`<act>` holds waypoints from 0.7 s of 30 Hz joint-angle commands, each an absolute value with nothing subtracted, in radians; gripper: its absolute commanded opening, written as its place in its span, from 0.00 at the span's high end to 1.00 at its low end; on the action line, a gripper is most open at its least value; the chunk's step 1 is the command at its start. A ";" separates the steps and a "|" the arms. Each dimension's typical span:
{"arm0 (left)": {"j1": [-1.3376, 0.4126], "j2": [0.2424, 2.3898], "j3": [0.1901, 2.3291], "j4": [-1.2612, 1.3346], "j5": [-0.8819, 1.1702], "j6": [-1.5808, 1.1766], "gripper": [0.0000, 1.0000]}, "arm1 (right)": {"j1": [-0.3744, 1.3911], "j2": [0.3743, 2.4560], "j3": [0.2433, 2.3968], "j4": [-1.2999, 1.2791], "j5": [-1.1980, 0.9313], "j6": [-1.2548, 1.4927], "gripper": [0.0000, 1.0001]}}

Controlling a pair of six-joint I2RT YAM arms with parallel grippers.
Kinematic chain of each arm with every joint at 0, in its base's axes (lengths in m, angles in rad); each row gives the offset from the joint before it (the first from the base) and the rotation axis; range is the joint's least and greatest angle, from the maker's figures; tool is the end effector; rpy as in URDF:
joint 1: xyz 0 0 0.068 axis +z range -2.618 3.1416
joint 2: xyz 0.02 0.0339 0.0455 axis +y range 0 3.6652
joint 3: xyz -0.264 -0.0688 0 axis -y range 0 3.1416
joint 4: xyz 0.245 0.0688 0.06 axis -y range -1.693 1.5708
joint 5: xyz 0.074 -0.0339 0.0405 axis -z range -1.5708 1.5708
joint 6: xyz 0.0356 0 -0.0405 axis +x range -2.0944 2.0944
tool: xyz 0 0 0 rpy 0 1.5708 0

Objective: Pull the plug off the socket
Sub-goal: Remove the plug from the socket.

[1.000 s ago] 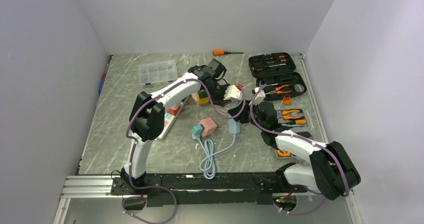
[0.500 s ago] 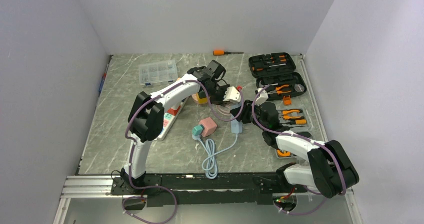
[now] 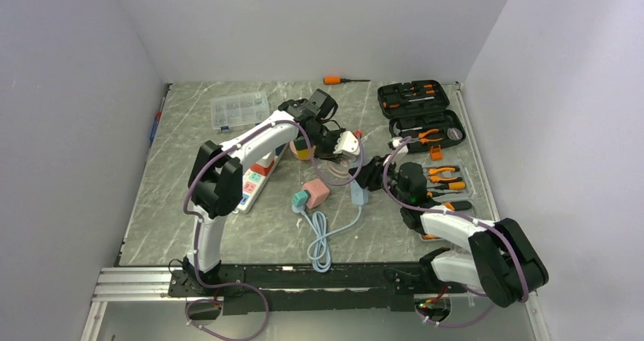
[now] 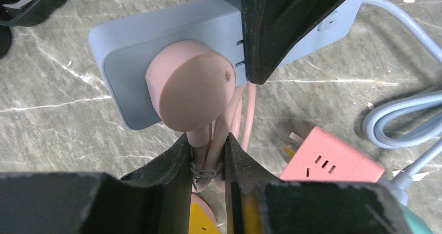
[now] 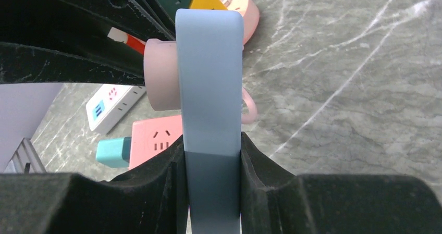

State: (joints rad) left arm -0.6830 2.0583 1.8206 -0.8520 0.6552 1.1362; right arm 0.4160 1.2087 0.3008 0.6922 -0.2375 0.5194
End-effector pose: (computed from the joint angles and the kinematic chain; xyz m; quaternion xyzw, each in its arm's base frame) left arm 0.3301 -0.2965 0.2567 0.7728 0.5042 -0.2538 0.2900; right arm 0.2076 0.1009 0.1809 -0.0342 0.7764 0.3630 0.5140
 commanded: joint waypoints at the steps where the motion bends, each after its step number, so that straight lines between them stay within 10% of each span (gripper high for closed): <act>1: -0.655 1.976 1.825 -0.989 0.663 1.138 0.79 | 0.429 1.142 0.331 0.783 -0.172 0.471 1.00; 21: -0.670 2.034 1.886 -0.997 0.722 1.172 0.31 | 0.534 1.113 0.381 0.789 -0.220 0.376 1.00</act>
